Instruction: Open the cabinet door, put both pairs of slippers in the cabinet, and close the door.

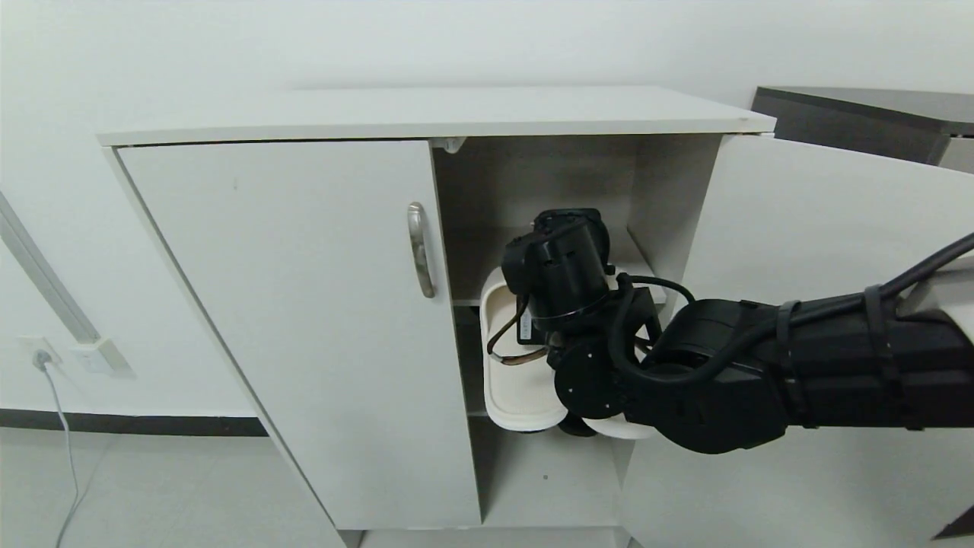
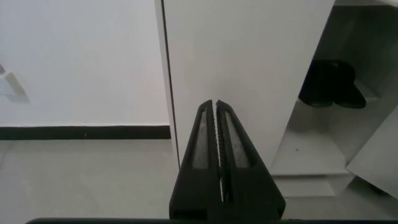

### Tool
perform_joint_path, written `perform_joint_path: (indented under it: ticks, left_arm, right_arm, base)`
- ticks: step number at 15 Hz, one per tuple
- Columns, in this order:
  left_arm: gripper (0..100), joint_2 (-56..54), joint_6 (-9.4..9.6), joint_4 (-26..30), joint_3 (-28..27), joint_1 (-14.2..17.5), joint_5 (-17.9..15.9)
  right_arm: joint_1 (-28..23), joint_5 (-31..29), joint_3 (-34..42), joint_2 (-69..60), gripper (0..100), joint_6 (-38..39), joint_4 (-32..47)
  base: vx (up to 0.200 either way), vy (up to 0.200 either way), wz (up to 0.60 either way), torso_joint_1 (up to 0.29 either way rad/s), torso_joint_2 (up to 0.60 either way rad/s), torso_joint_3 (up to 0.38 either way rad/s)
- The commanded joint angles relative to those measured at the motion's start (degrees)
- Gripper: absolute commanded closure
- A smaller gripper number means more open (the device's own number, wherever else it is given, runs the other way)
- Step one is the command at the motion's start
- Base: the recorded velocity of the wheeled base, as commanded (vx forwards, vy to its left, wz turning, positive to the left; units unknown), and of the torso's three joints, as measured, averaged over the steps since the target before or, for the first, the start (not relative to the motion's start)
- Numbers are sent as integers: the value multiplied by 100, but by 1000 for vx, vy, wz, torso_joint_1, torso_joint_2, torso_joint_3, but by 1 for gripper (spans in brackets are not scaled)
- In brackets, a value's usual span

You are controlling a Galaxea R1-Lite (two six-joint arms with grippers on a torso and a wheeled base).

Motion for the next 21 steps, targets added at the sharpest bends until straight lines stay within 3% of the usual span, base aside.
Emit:
perform_joint_path:
  ticks: [1, 3, 8, 21]
  left_arm:
    - [100, 7, 0, -1, 0, 4, 1]
    - [100, 7, 9, -1, 0, 4, 1]
    - [100, 7, 9, -1, 0, 4, 1]
    - [100, 7, 0, -1, 0, 4, 1]
  right_arm:
    - [-4, -2, 1, 3, 100, -3, -2]
    - [-4, -2, 19, 3, 100, -56, 7]
    - [-162, 51, -350, 214, 100, -214, 16]
    - [-803, 640, -2862, 1357, 100, -364, 1185]
  base:
    - [200, 0, 0, 7, 7, 2]
    - [200, 0, 0, 2, 5, 0]
    - [0, 0, 0, 0, 0, 0]
    - [0, 0, 0, 0, 0, 0]
